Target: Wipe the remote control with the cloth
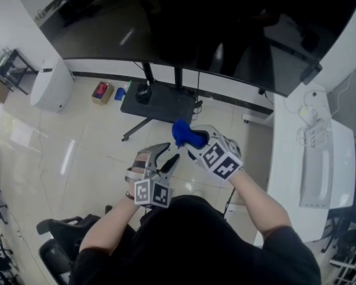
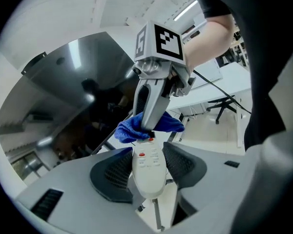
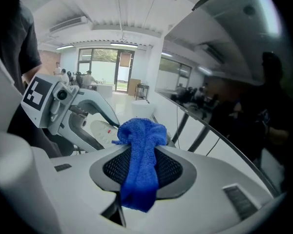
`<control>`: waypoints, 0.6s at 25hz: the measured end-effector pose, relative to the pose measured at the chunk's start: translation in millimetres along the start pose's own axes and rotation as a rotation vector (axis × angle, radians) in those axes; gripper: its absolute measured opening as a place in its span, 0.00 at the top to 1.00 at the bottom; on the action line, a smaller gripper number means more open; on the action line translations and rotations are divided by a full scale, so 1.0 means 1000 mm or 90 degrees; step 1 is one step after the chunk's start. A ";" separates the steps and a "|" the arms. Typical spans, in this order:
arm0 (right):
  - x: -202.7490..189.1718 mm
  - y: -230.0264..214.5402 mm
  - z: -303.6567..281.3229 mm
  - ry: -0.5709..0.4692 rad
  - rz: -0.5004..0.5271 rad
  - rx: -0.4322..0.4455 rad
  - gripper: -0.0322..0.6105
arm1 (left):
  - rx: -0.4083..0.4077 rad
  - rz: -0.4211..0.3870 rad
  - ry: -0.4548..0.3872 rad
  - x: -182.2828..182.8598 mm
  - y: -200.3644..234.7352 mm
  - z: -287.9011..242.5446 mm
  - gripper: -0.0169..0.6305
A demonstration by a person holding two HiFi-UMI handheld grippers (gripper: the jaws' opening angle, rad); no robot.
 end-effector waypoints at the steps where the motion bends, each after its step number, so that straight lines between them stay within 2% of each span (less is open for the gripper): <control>1: 0.004 -0.003 0.003 -0.015 -0.006 -0.006 0.73 | -0.002 0.031 -0.005 -0.001 0.001 0.000 0.66; 2: 0.009 -0.005 0.008 -0.042 -0.017 -0.011 0.73 | -0.005 0.088 -0.014 -0.003 0.005 -0.001 0.66; 3: 0.015 -0.008 0.015 -0.083 -0.033 -0.014 0.73 | -0.007 0.173 -0.030 -0.007 0.011 -0.002 0.66; 4: 0.021 -0.012 0.023 -0.136 -0.055 -0.014 0.73 | -0.011 0.287 -0.054 -0.012 0.018 -0.003 0.66; 6: 0.030 -0.024 0.040 -0.246 -0.121 -0.014 0.73 | -0.019 0.573 -0.131 -0.029 0.035 -0.007 0.66; 8: 0.032 -0.031 0.053 -0.317 -0.188 -0.017 0.73 | -0.025 0.859 -0.233 -0.046 0.049 -0.010 0.66; 9: 0.031 -0.030 0.055 -0.334 -0.209 -0.009 0.73 | -0.025 0.971 -0.285 -0.050 0.055 -0.010 0.66; 10: 0.029 -0.024 0.054 -0.337 -0.221 0.008 0.73 | -0.025 1.058 -0.335 -0.052 0.060 -0.009 0.66; 12: 0.025 -0.005 0.043 -0.317 -0.221 0.053 0.73 | -0.036 1.171 -0.440 -0.047 0.068 -0.008 0.66; 13: 0.023 0.005 0.036 -0.303 -0.214 0.074 0.73 | -0.045 1.200 -0.485 -0.043 0.071 -0.008 0.66; 15: 0.019 0.022 0.023 -0.283 -0.197 0.102 0.73 | -0.059 1.226 -0.541 -0.039 0.075 -0.009 0.66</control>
Point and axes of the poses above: the fingertips, and each gripper's own axes: z backward along the fingers, y to its left, x out of its top, the point moved 5 cm from there along z, backward along the fingers, and after that the axes turned 15 degrees about -z, right-handed, at the moved point
